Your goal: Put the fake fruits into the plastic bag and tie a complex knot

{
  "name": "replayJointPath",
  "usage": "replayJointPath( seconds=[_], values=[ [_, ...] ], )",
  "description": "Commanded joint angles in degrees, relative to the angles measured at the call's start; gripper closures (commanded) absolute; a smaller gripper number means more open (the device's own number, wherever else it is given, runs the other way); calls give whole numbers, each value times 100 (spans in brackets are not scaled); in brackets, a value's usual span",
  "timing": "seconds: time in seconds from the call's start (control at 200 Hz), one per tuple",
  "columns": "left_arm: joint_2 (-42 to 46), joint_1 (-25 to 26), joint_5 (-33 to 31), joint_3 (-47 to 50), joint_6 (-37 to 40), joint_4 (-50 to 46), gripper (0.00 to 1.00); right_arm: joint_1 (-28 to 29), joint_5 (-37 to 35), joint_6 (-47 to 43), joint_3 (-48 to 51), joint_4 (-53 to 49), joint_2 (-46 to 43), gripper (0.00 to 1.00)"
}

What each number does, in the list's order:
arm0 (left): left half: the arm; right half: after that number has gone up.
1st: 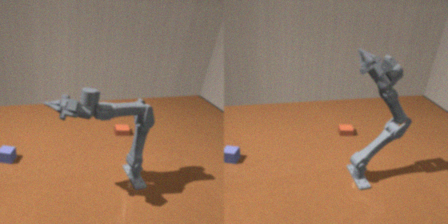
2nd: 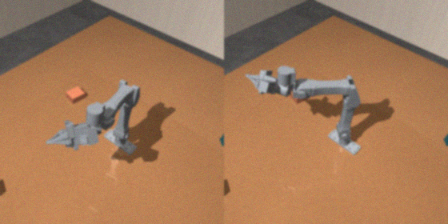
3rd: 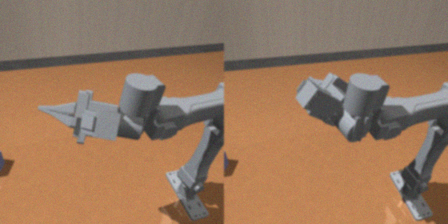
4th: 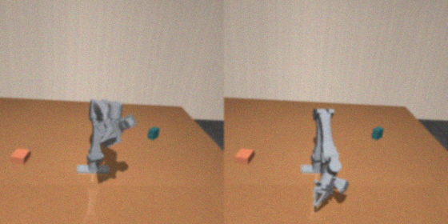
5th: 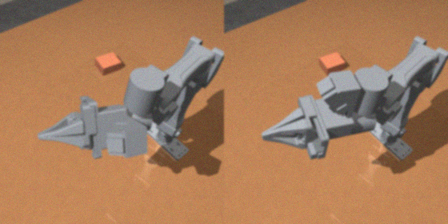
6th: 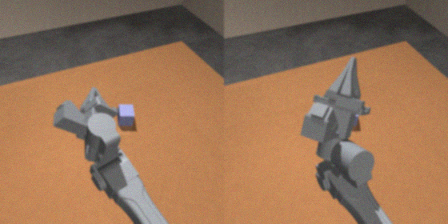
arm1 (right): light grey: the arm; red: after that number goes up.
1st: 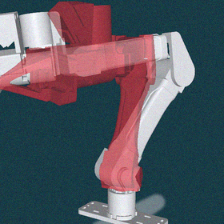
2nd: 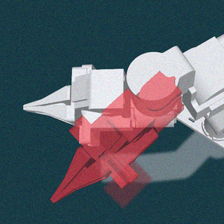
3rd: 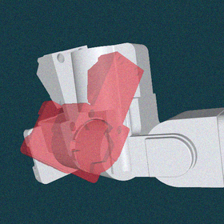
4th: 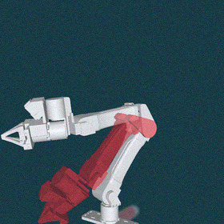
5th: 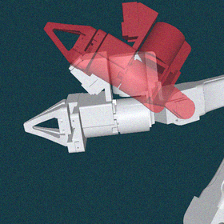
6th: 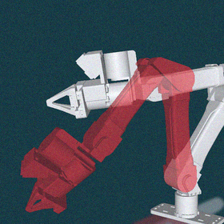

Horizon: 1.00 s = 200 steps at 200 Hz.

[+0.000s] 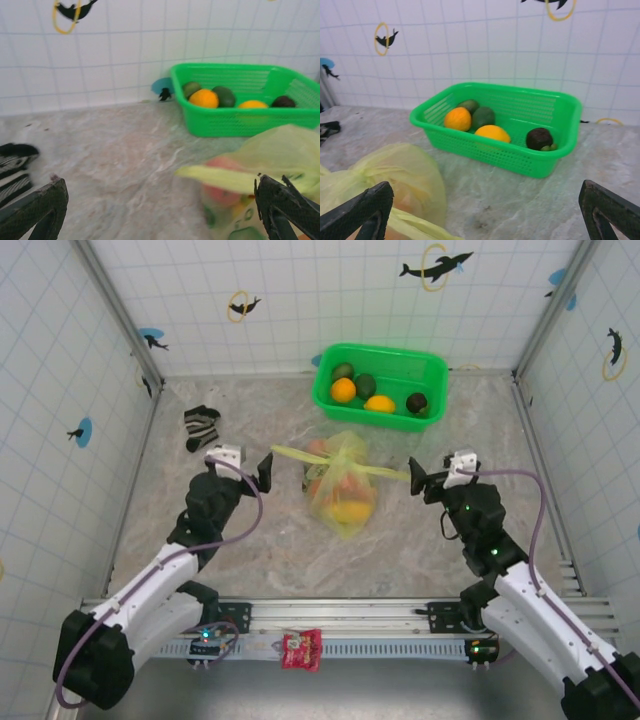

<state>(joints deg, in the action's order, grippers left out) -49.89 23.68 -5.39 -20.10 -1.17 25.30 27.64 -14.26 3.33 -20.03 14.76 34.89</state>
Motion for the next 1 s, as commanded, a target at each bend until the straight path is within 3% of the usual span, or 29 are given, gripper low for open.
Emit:
replayJointPath(
  seconds=[0.0, 0.135, 0.235, 0.29, 0.4, 0.5, 0.575, 0.666, 0.736, 0.771, 0.841, 0.891, 0.956, 0.996],
  values=[
    [-324, -105, -956, 538, 984, 1047, 2, -60, -564, -378, 287, 662, -131, 2],
    [-1050, -552, -1370, 982, 858, 2060, 2, -200, -734, -445, 365, 1057, 381, 2],
    [-1492, -1198, -930, 1367, 504, 2631, 2, -269, -1671, -598, 499, 1561, 1002, 2],
    [-1871, -1491, -847, 1379, 443, 2660, 2, -582, -1970, -458, 663, 1950, 1376, 2],
    [-2620, -1797, -958, 1362, 107, 2680, 2, -1384, -1533, 118, 837, 2057, 2131, 2],
    [-2980, -1833, -683, 1572, 40, 3323, 2, -1874, -1178, 328, 1168, 2324, 2726, 2],
    [-3101, -1830, -560, 1650, 342, 3710, 2, -2249, -939, 388, 1572, 3000, 3175, 2],
    [-3394, -2080, -915, 1899, -121, 4442, 2, -2510, -711, 321, 2052, 4288, 3683, 2],
    [-3676, -2332, -364, 2126, -202, 5092, 2, -2790, -52, 693, 2150, 4896, 4074, 2],
    [-3826, -2333, -302, 2172, -166, 5468, 2, -2817, 177, 620, 2189, 5336, 4315, 2],
    [-3643, -2332, -239, 2063, -150, 4854, 2, -2819, 247, 618, 2150, 5477, 4623, 2],
    [-3767, -2347, -186, 2073, -189, 5172, 2, -2787, 885, 316, 1997, 5324, 4809, 2],
    [-3659, -2450, 7, 1956, -251, 4645, 2, -2638, 1269, 38, 2168, 6602, 5477, 1],
    [-3720, -2481, 46, 1977, -269, 4819, 2, -2754, 1189, 177, 2076, 5914, 5255, 1]
  ],
)
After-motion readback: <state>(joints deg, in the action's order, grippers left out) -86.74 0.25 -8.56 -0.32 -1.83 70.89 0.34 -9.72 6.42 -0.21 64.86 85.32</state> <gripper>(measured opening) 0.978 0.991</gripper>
